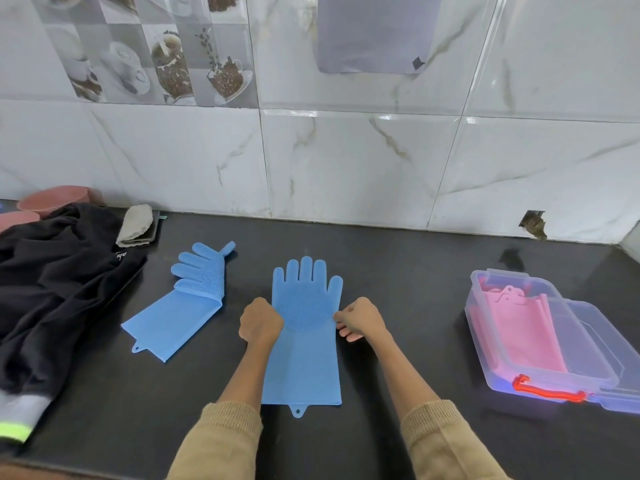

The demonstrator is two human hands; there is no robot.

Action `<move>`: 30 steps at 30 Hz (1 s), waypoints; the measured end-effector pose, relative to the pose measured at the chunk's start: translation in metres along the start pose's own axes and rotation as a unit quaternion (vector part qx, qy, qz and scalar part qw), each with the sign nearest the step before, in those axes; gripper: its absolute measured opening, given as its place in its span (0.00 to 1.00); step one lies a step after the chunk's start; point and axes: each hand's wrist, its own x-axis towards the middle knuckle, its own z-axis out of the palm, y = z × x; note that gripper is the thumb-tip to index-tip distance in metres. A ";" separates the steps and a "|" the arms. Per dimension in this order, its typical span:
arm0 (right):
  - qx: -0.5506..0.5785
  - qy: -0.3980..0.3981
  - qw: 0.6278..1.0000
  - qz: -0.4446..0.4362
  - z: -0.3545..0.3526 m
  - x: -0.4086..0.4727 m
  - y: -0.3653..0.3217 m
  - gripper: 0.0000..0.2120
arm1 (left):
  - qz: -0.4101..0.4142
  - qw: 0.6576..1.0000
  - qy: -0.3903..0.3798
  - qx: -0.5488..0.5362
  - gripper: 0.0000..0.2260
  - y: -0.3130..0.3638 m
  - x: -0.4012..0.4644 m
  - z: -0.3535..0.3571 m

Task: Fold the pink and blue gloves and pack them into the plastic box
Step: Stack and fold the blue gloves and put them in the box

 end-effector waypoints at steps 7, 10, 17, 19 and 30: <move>0.014 0.000 1.000 -0.023 0.025 0.000 -0.013 0.07 | -0.014 0.999 0.019 0.034 0.08 -0.016 0.016 -0.014; 0.002 0.000 0.999 -0.037 0.041 0.000 -0.020 0.07 | -0.025 0.998 0.029 0.044 0.09 -0.027 0.020 -0.022; 0.000 -0.001 0.998 -0.056 0.066 0.003 -0.037 0.10 | -0.030 0.997 0.059 0.046 0.07 -0.049 0.030 -0.033; -0.001 -0.007 0.998 -0.058 0.070 0.004 -0.041 0.09 | -0.039 0.996 0.071 0.031 0.08 -0.051 0.032 -0.035; 0.149 0.033 0.988 -0.019 0.069 0.020 -0.038 0.16 | -0.051 0.990 0.122 0.046 0.23 -0.051 0.069 -0.038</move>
